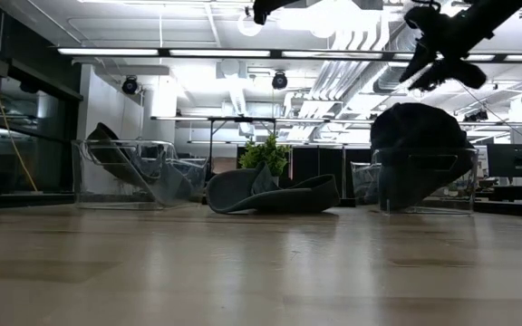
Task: Pick & Place hat
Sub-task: Put the blue cap into the right transparent bin
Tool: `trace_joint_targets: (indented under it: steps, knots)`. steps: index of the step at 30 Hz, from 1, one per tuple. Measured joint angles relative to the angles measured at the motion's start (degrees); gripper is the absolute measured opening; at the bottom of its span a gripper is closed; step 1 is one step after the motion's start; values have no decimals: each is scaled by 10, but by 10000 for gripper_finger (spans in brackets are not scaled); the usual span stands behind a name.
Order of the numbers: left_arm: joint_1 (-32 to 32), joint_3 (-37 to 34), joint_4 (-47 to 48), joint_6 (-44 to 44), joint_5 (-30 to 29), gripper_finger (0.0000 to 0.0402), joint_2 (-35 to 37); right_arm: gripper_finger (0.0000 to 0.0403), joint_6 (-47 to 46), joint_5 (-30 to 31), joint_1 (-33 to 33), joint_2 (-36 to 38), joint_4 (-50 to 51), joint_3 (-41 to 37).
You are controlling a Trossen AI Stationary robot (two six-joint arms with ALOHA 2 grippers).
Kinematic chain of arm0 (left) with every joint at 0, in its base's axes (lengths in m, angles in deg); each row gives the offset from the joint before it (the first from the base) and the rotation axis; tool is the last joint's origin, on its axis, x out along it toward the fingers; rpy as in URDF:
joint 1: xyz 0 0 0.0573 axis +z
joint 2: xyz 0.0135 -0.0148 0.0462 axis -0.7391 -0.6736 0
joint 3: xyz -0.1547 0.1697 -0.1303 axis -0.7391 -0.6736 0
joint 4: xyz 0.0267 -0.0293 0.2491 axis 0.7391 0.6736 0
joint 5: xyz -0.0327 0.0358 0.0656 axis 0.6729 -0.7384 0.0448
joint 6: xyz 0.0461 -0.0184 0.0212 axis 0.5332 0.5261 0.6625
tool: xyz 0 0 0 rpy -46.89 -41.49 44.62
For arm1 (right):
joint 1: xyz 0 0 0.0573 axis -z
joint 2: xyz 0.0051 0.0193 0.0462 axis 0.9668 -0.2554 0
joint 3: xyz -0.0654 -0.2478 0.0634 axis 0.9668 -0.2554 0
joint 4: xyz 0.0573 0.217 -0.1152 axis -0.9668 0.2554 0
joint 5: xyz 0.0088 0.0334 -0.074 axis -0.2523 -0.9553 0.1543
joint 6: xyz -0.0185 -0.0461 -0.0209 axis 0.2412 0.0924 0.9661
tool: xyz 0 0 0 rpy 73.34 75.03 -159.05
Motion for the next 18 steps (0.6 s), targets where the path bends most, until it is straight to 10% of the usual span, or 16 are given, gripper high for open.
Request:
trace_joint_targets:
  steps: [4,18]
  knots:
    - [0,0,1,0,0,295,0,12,24,-18,-9,-17,-49,0]
    - [0,0,0,0,-2,295,0,1,87,80,-35,-127,-50,0]
